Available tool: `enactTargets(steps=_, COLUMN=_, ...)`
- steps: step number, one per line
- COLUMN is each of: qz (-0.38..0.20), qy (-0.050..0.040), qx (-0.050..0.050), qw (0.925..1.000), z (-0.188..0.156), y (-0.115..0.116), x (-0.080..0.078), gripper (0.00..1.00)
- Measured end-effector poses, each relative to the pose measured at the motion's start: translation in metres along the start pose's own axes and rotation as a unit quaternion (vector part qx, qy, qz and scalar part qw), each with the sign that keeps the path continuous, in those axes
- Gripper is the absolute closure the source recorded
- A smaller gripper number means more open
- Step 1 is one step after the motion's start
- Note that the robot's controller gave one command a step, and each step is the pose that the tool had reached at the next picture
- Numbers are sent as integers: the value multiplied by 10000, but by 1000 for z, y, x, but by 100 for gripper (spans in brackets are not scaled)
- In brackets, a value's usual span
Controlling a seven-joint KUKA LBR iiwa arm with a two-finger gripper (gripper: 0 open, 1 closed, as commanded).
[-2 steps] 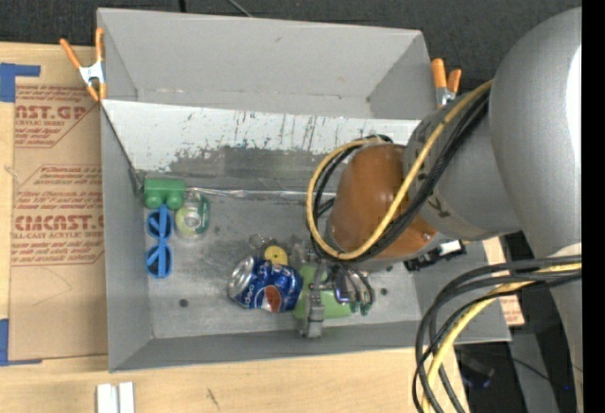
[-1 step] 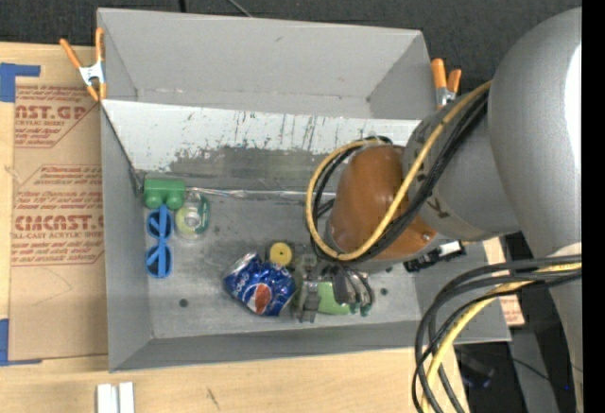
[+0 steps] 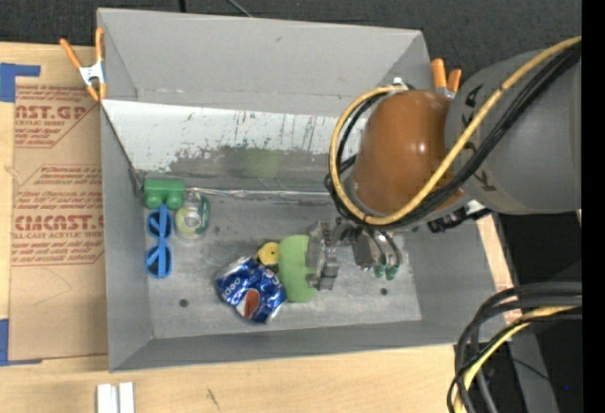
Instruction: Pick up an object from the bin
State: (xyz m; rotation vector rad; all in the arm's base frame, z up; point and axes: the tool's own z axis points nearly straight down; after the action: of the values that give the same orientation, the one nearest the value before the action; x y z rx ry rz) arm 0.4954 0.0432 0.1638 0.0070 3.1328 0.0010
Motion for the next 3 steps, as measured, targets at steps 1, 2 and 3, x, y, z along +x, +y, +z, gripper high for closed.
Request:
enactTargets(steps=1, qz=0, qy=42, qx=2, qw=10000, z=4, y=0, x=2, gripper=0)
enactTargets(steps=2, qz=0, qy=42, qx=3, qw=10000, z=4, y=0, x=2, gripper=100)
enactTargets(steps=3, qz=0, qy=41, qx=3, qw=10000, z=4, y=0, x=2, gripper=0)
